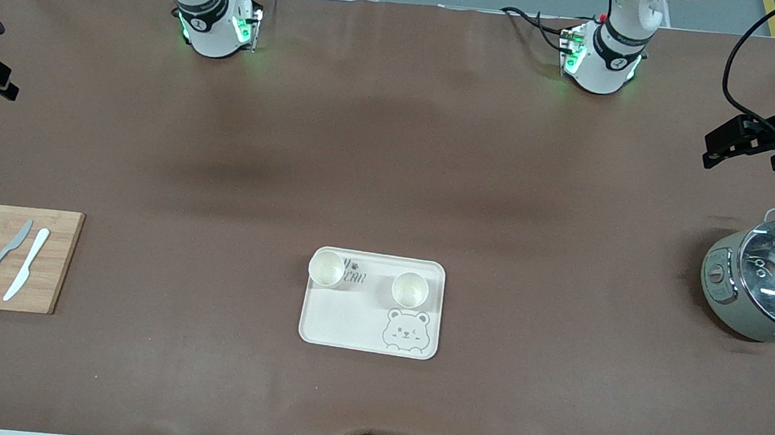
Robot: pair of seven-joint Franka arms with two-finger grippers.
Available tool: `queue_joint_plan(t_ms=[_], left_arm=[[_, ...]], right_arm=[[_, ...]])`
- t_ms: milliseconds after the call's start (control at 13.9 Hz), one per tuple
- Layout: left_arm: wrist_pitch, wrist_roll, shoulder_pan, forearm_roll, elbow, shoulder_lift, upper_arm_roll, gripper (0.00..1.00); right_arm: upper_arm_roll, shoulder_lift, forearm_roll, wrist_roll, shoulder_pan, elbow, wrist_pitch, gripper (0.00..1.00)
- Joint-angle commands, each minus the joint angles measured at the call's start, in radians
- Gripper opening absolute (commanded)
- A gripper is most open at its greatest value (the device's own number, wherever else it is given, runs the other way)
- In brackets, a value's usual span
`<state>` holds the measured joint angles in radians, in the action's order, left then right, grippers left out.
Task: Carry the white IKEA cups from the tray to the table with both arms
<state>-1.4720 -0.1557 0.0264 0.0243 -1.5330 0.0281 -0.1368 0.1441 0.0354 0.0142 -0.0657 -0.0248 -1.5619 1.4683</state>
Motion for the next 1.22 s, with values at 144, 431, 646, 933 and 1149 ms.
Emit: queue_joint_plan(t_ms=[144, 431, 646, 933, 1149], left_arm=[[0.016, 0.027, 0.007, -0.015, 0.019, -0.010, 0.002, 1.00], [0.013, 0.027, 0.010, -0.001, 0.051, -0.060, 0.009, 1.00], [-0.051, 0.021, 0.004, -0.004, 0.056, -0.105, 0.009, 1.00], [-0.148, -0.027, -0.054, 0.003, 0.048, -0.174, -0.006, 1.00], [-0.188, -0.160, -0.109, -0.006, 0.051, -0.253, -0.018, 1.00]], right_arm=[[-0.011, -0.005, 0.006, 0.006, 0.016, 0.011, -0.002, 1.00], [-0.011, -0.006, 0.006, 0.006, 0.016, 0.011, -0.002, 1.00], [-0.011, -0.015, 0.009, -0.002, 0.017, 0.013, 0.000, 1.00], [-0.009, -0.037, 0.009, 0.004, 0.017, 0.032, -0.002, 1.00], [-0.011, -0.063, 0.010, 0.006, 0.017, 0.042, 0.000, 1.00]])
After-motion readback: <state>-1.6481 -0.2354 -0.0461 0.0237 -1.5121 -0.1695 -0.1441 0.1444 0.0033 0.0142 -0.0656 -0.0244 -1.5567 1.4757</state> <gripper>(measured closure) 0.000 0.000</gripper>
